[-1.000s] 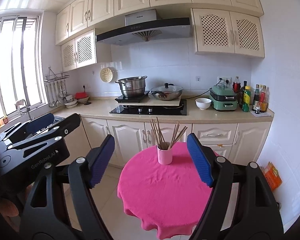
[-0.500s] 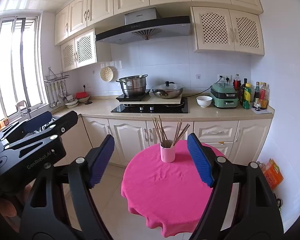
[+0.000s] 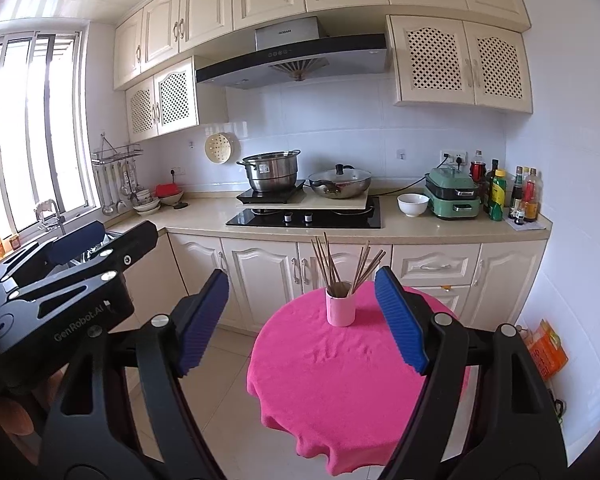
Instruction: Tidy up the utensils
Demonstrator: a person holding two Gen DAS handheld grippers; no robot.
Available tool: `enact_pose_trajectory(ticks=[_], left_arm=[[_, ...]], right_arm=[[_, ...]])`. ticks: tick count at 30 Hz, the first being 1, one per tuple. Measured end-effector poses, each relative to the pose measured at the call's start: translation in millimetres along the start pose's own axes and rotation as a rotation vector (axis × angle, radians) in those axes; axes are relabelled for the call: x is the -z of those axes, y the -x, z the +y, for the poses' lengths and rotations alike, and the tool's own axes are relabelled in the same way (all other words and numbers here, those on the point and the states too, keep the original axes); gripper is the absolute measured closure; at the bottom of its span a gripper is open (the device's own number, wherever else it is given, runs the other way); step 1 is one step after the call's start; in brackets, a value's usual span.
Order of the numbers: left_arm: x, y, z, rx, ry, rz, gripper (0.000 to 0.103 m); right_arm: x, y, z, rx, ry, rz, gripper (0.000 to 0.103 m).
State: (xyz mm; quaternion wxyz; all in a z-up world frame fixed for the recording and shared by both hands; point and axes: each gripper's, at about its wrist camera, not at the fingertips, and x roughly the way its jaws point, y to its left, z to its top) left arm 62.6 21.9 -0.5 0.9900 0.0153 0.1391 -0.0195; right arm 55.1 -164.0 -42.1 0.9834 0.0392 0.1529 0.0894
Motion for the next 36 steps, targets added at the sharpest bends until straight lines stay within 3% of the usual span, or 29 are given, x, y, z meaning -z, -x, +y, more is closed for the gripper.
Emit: enact_pose_trajectory(ticks=[36], left_arm=[[-1.4, 3.4, -7.1, 0.012, -0.007, 0.009, 0.038]], right_arm=[[4.1, 9.3, -8.7, 0.008, -0.023, 0.009, 0.028]])
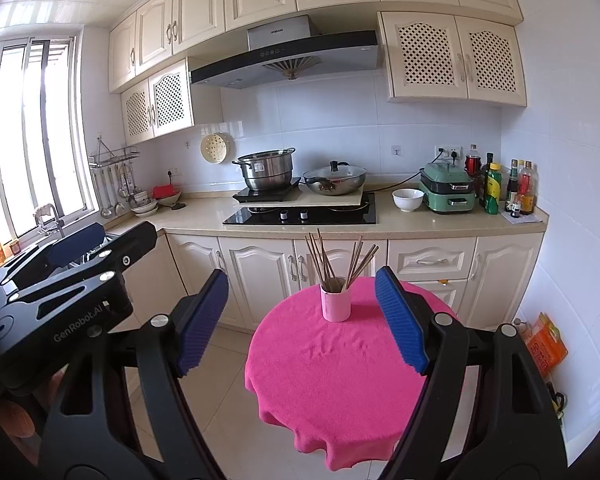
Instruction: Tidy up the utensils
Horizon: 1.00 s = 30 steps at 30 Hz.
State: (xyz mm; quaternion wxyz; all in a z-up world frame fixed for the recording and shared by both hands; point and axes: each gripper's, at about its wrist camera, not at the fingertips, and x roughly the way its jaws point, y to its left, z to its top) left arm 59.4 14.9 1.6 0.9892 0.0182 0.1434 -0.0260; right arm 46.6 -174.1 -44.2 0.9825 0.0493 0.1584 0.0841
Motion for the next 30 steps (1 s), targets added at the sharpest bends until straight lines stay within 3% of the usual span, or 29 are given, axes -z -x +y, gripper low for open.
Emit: enact_pose_trajectory(ticks=[30], left_arm=[[4.1, -7.2, -1.6, 0.001, 0.007, 0.013, 0.038]], right_arm=[[-1.8, -12.3, 1.7, -0.004, -0.008, 0.014, 0.027]])
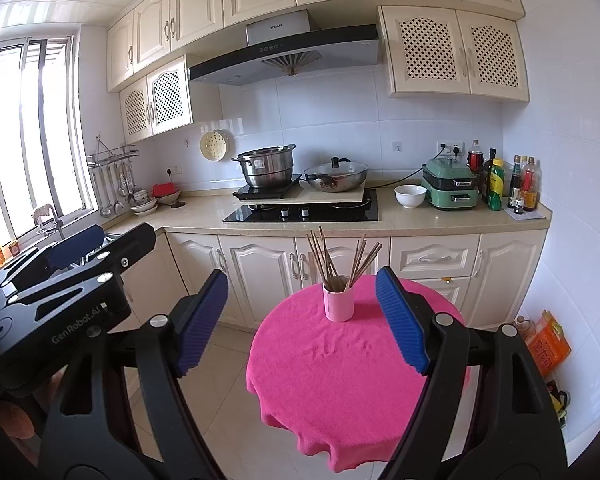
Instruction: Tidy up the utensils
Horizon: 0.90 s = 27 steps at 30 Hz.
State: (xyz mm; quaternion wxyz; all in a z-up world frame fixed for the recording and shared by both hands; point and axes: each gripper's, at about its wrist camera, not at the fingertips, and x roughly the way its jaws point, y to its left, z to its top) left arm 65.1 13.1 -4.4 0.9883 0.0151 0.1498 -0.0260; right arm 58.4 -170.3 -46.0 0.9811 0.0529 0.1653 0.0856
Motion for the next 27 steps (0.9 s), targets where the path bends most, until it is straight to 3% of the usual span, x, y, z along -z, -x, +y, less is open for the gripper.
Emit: enact_pose_trajectory(ticks=[27], left_arm=[[0.3, -23.7, 5.8, 0.003, -0.004, 0.014, 0.038]], right_arm=[[-0.4, -20.0, 3.7, 0.009, -0.005, 0.008, 0.027]])
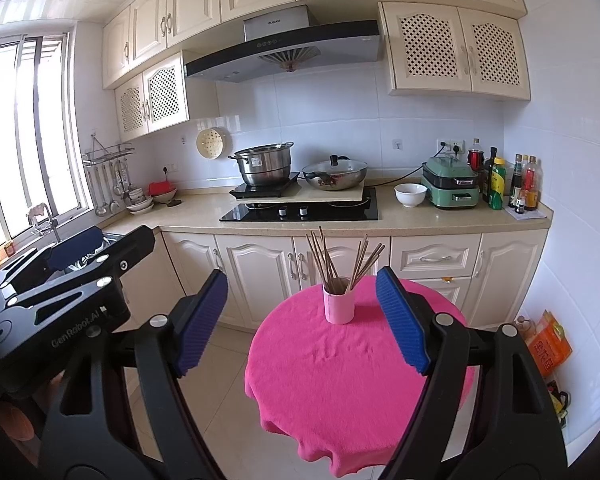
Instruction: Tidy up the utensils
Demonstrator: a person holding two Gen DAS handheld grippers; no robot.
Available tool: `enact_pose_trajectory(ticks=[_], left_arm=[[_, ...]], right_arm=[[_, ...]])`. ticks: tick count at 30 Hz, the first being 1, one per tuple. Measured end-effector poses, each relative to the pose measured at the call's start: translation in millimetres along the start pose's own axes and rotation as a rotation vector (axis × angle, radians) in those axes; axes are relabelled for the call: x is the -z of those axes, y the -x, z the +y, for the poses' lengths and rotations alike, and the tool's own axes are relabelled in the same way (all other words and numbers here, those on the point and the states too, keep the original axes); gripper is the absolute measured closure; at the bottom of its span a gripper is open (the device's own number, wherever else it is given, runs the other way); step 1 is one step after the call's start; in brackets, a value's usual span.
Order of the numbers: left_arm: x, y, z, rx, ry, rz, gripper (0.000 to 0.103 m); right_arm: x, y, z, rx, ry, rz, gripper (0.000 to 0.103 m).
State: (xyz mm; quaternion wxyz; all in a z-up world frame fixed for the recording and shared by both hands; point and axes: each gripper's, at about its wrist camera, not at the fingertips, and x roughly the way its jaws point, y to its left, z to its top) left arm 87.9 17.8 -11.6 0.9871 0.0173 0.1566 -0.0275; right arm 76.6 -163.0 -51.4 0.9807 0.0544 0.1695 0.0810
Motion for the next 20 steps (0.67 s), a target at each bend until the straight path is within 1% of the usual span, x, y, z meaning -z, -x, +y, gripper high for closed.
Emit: enact_pose_trajectory(ticks=[11, 17, 20], left_arm=[[9.9, -29.1, -2.0, -0.011, -0.018, 0.029, 0.038], [13.2, -58.9, -4.3, -0.01, -0.021, 0.068, 0.038], [18.8, -80.2, -9.1, -0.02, -0.023, 0.098, 0.038]], right_arm=[[5.3, -28.3, -6.3, 0.01, -0.016, 0.027, 0.027], [7.5, -54.1, -16.1, 0.013, -0.023, 0.056, 0.027], [10.7, -72.4, -25.5, 0.015, -0.03, 0.074, 0.025]])
